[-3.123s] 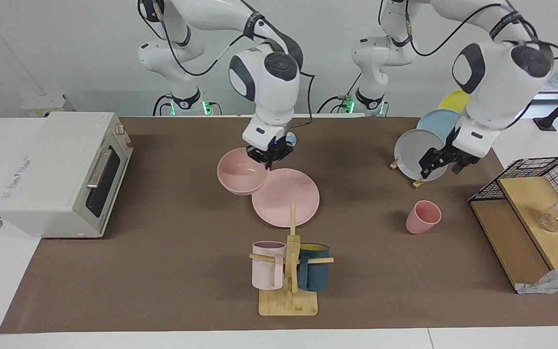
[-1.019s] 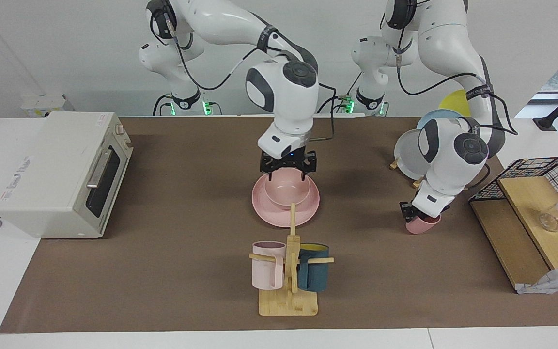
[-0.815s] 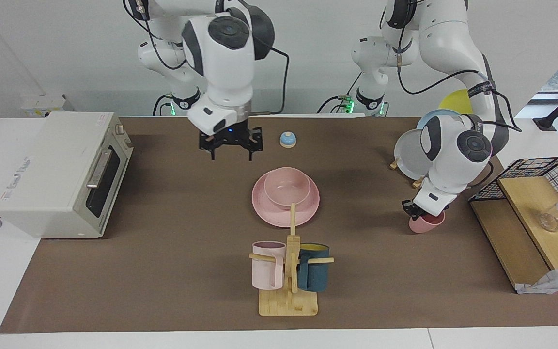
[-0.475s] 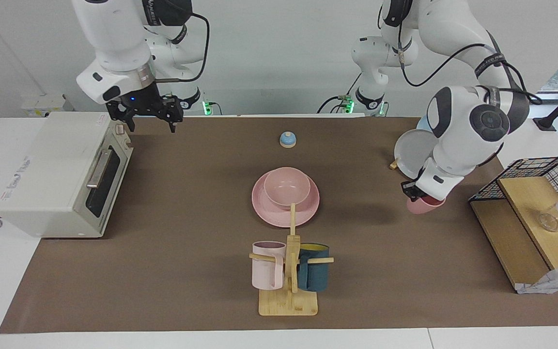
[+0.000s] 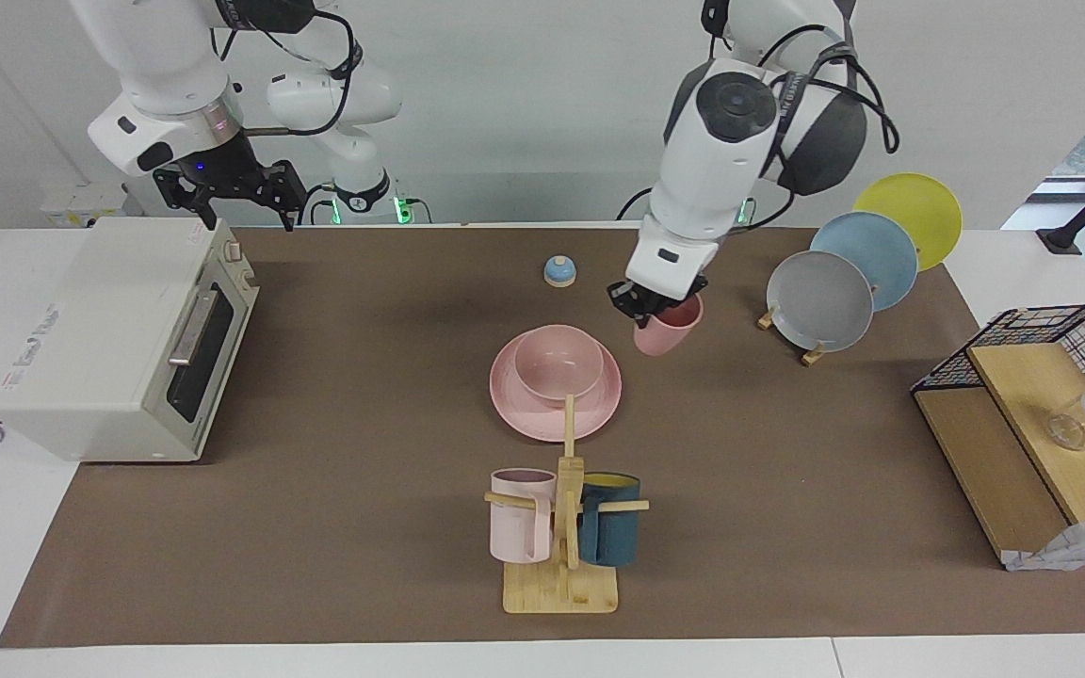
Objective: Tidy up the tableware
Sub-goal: 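Carry the pink cup with the left gripper over the bowl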
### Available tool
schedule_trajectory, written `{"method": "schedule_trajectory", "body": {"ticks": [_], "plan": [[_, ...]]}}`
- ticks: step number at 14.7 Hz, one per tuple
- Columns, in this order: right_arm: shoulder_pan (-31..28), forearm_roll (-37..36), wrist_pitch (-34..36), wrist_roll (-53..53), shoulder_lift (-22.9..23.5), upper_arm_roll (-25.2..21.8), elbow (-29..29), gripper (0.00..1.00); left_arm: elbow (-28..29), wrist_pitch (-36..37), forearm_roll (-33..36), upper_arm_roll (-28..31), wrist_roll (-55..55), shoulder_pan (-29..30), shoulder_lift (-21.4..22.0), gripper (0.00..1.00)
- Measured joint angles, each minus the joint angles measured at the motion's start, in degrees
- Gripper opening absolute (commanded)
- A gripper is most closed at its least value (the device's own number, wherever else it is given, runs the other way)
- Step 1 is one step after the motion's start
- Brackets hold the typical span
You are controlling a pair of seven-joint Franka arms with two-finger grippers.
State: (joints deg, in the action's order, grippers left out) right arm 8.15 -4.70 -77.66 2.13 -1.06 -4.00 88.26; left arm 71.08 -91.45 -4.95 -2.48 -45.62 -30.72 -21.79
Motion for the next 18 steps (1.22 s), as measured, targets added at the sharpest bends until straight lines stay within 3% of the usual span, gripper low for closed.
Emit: {"method": "schedule_trajectory", "body": {"ticks": [6, 13, 18], "plan": [[-0.64, 0.00, -6.02, -0.87, -3.07, -1.05, 7.60, 1.00, 5.22, -10.25, 0.18, 0.25, -7.40, -8.07, -3.17, 0.00], [-1.35, 0.16, -8.94, -0.94, -3.08, -1.08, 8.44, 1.00, 10.50, -16.35, 1.71, 0.34, -9.29, -10.31, -5.93, 0.00], [-1.35, 0.99, -10.18, -0.94, -0.67, -1.07, 8.22, 1.00, 13.39, -20.37, 2.50, 0.34, -9.37, -10.63, -6.15, 0.00]]}}
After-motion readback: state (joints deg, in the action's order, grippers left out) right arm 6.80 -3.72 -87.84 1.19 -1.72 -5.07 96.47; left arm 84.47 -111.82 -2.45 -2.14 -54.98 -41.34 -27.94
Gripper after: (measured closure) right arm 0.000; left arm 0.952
